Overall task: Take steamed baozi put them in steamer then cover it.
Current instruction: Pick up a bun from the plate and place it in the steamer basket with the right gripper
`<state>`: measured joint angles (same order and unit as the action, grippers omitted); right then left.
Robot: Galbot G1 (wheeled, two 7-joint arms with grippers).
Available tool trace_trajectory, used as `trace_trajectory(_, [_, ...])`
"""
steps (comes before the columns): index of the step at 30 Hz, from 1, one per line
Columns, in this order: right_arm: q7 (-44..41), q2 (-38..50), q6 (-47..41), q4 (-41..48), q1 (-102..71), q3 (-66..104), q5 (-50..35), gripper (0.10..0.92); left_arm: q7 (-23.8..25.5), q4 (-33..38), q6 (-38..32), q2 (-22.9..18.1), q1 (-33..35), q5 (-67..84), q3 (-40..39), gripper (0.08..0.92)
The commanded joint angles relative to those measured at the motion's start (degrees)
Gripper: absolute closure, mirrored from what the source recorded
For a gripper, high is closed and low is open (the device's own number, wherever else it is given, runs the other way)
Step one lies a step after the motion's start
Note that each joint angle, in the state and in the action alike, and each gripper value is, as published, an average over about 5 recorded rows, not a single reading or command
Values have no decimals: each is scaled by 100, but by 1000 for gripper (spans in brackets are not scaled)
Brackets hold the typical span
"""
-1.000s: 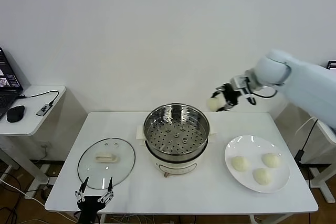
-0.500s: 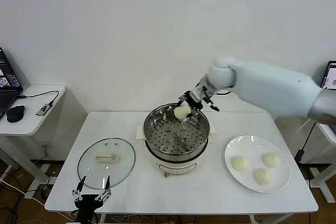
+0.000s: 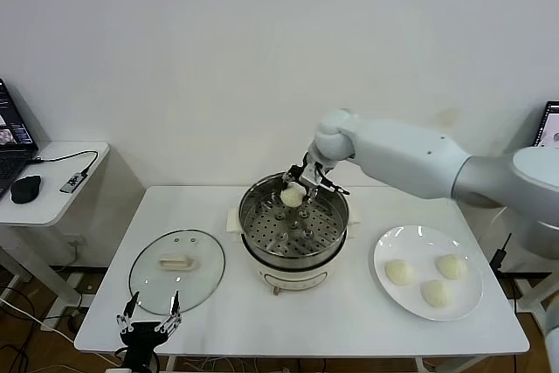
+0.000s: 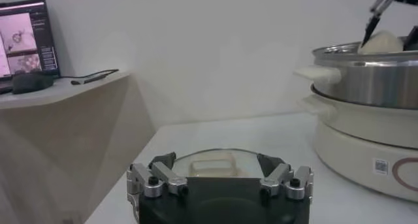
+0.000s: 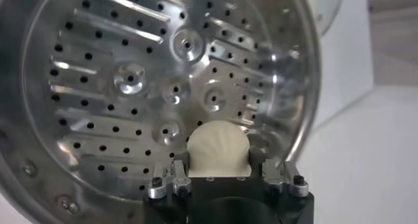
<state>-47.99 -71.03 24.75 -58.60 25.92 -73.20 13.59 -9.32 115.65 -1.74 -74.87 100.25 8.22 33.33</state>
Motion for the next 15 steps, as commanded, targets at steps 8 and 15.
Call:
trace_trajectory(8, [360,-256,580,401,-276,181,705,410,0,7,-7,-5,7,7,2,177])
trace_trajectory(15, [195,140,101,-373,286,-11,-201,233,-1,50,-6,-14,39,-2,1,177])
